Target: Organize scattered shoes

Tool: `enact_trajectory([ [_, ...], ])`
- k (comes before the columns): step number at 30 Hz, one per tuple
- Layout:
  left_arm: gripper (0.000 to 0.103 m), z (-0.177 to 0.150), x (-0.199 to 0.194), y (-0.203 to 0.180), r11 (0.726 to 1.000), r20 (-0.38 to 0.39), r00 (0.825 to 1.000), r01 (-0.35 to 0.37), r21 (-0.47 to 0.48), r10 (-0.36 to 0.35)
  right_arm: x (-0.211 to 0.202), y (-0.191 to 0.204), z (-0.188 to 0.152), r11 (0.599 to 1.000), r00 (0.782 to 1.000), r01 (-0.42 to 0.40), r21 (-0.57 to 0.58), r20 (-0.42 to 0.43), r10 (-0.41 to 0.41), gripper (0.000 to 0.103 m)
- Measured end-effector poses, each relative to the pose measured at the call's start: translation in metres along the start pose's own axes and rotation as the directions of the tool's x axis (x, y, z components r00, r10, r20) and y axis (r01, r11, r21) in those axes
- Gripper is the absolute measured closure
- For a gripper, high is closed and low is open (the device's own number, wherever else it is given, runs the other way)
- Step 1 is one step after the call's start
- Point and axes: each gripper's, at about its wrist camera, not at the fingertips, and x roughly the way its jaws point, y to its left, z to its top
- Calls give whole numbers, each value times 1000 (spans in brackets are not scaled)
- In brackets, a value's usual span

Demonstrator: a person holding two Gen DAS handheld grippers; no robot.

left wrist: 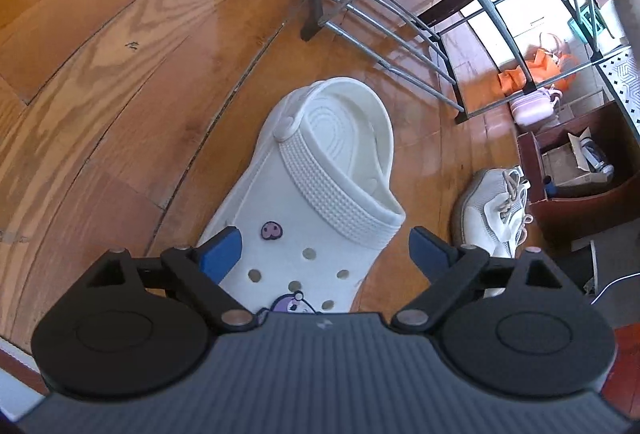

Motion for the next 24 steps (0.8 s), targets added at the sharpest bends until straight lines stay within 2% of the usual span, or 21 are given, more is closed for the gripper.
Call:
enact_trajectory([
  [3,12,1,0,2,1000,9,1000,1,-13,0,37,40,15,983,998,-1,-186,66,13,2],
  [4,11,1,-1,3,1000,14,1000,-2,-19,2,62,58,11,948,995,27,-317,96,4,2],
  [6,11,2,-2,6,1000,21,1000,-5,-31,6,94,75,-5,885,992,83,-458,126,-28,2],
  [7,10,2,-2,8,999,21,1000,-6,-37,7,123,78,-20,847,991,107,-521,123,-49,2],
  [9,10,3,-3,12,999,20,1000,-8,-50,9,148,79,-38,802,990,128,-583,120,-70,1],
  [10,10,3,-2,13,998,18,1000,-9,-56,10,160,85,-59,715,983,170,-678,166,-75,1],
  [13,10,3,-2,17,997,12,1000,-1,-73,2,175,104,-91,512,969,243,-824,225,-98,0],
  [14,10,3,-1,17,997,9,1000,3,-76,-2,178,108,-103,414,966,258,-873,242,-91,0],
  [15,10,3,-1,18,997,6,1000,7,-78,-7,180,110,-108,372,965,262,-891,244,-94,0],
  [16,10,2,-1,17,997,5,1000,16,-79,-16,186,113,-121,282,961,273,-920,252,-110,0],
  [19,8,2,-2,16,996,4,999,37,-78,-37,198,116,-143,134,952,287,-948,268,-146,1],
  [20,7,2,-2,17,996,4,999,39,-80,-39,207,113,-147,104,946,297,-949,278,-166,1],
  [21,7,2,-2,17,996,5,999,42,-82,-42,210,112,-150,104,944,300,-948,279,-174,1],
  [24,7,2,-3,20,995,3,999,48,-90,-48,233,101,-133,167,924,339,-926,294,-246,1],
])
